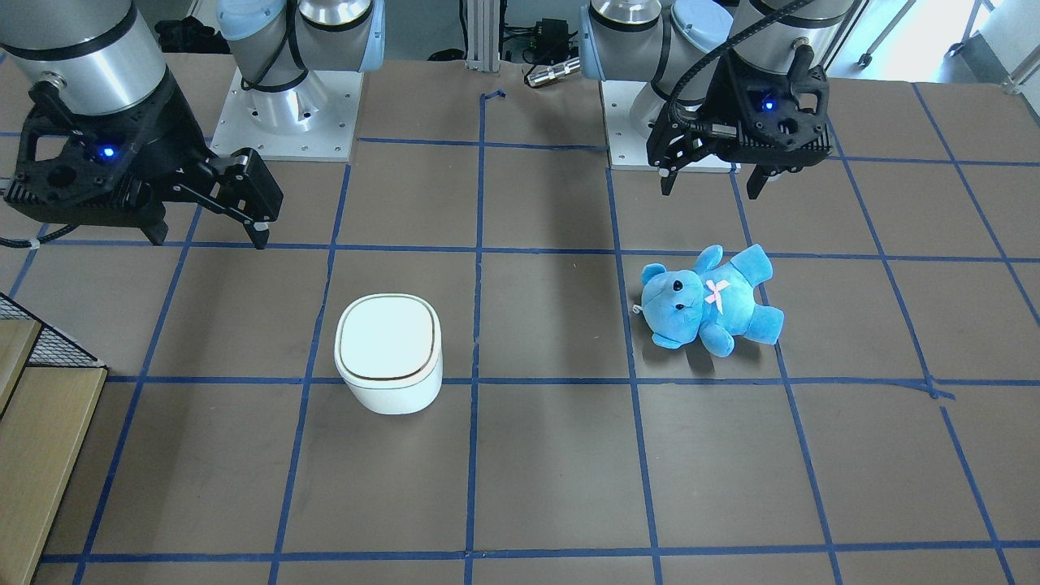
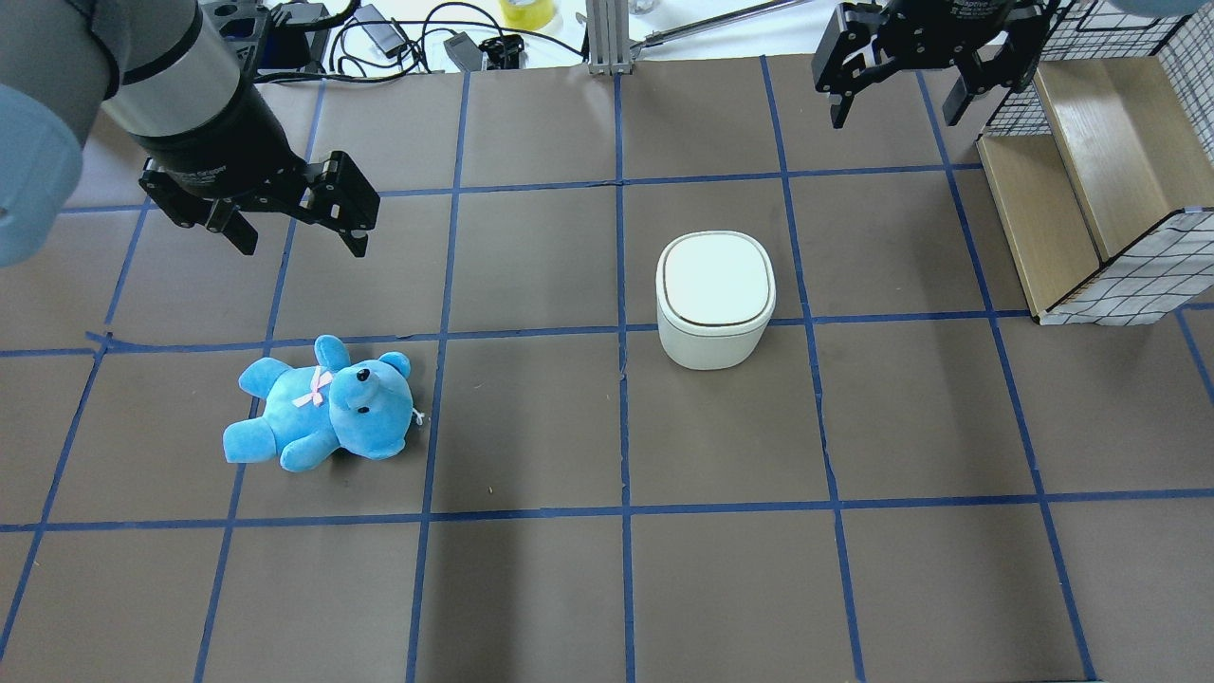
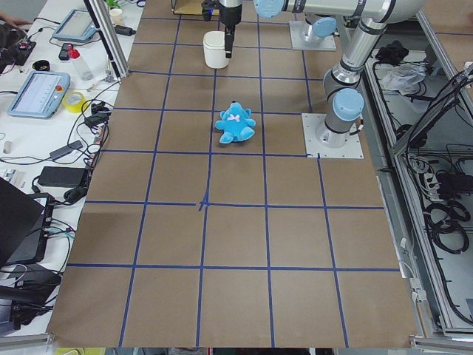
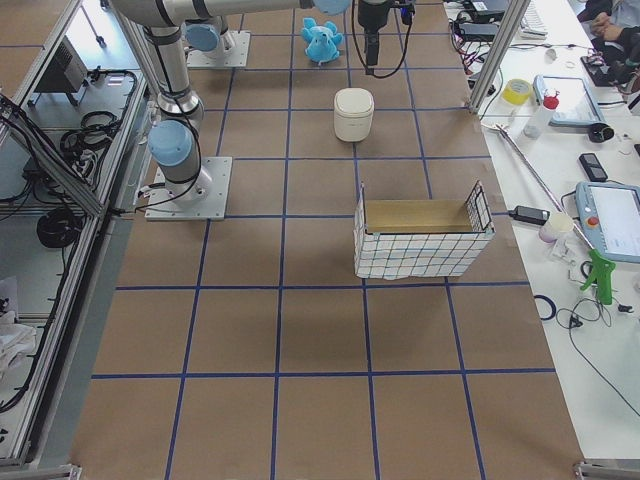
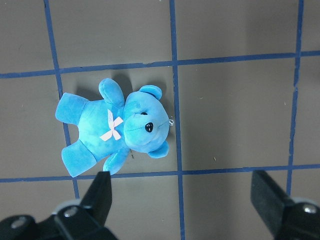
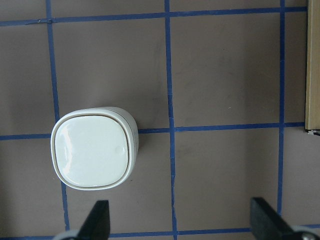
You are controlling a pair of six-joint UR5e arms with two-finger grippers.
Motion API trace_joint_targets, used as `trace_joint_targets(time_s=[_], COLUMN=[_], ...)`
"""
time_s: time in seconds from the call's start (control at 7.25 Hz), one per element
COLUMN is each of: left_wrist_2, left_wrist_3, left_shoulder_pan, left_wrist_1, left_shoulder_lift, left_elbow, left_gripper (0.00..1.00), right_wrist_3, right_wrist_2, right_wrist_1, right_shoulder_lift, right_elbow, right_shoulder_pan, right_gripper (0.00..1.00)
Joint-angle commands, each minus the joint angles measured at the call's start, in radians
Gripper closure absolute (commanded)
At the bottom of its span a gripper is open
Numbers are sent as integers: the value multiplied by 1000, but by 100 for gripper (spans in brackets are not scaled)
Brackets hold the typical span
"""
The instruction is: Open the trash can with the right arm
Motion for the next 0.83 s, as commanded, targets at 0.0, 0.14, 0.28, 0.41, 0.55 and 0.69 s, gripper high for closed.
trace_joint_targets(time_s=[0.0, 0.14, 0.28, 0.41, 0.55, 0.69], left_wrist_2=[0, 0, 0, 0, 0, 0], left_wrist_3=[1, 1, 1, 1, 1, 1], left_shoulder_pan=[0, 0, 0, 0, 0, 0], left_wrist_1=[0, 0, 2, 0, 0, 0], left_shoulder_lift=[0, 0, 0, 0, 0, 0], left_elbow=[0, 0, 0, 0, 0, 0], left_gripper=[0, 0, 0, 0, 0, 0], right_wrist_3=[-3, 1, 0, 6, 36, 43], right_wrist_2=[1, 1, 1, 2, 2, 1], right_wrist_1=[0, 0, 0, 0, 2, -3], right_shoulder_lift=[0, 2, 2, 3, 11, 20], right_elbow=[0, 0, 5, 12, 18, 23], right_shoulder_pan=[-1, 0, 0, 2, 17, 55], right_gripper=[0, 0, 0, 0, 0, 59])
